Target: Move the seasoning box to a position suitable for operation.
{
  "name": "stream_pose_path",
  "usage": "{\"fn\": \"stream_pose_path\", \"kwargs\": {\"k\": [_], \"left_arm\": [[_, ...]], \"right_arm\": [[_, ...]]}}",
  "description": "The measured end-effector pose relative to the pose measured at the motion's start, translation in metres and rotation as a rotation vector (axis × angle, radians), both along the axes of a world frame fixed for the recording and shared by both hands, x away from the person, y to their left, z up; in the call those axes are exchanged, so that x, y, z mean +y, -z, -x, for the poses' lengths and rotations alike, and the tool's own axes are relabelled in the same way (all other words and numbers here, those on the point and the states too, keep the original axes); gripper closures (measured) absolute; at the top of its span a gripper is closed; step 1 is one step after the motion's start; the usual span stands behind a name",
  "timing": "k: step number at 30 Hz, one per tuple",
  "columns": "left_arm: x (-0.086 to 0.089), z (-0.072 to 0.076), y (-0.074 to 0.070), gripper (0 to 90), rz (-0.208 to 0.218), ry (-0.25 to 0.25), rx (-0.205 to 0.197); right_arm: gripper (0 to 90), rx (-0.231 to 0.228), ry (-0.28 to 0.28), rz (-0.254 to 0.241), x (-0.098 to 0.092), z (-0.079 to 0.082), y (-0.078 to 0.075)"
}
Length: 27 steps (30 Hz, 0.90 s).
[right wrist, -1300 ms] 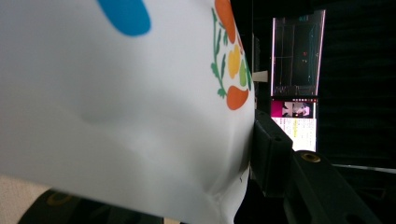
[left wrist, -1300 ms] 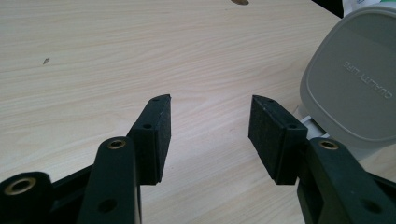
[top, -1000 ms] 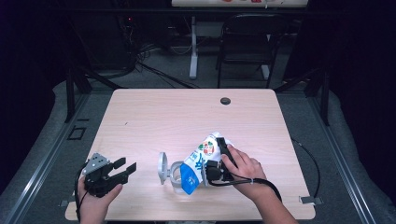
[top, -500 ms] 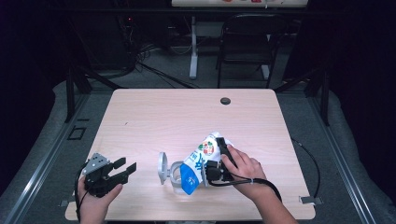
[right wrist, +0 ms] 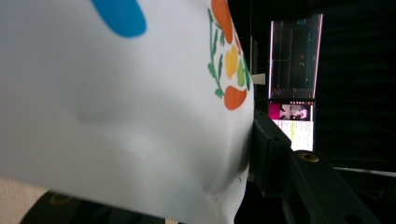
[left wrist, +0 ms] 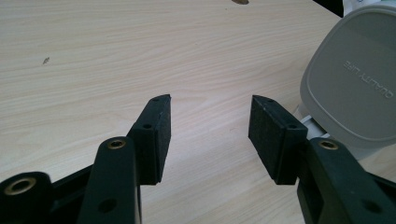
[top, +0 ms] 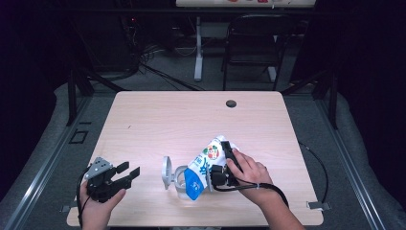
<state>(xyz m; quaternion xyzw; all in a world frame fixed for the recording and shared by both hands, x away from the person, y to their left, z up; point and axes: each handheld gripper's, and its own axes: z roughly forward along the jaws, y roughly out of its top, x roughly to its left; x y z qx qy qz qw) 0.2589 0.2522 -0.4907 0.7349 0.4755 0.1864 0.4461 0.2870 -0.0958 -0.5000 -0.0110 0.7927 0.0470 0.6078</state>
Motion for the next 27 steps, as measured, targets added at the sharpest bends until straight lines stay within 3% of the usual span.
{"fn": "stream_pose_path", "kwargs": {"k": [27], "left_arm": [[0.0003,0.0000,-0.0001,49.9,0.000,-0.001,0.000]], "right_arm": [[63.1,0.000,-0.021,-0.019,0.0000,-0.0006,0.0005]]}}
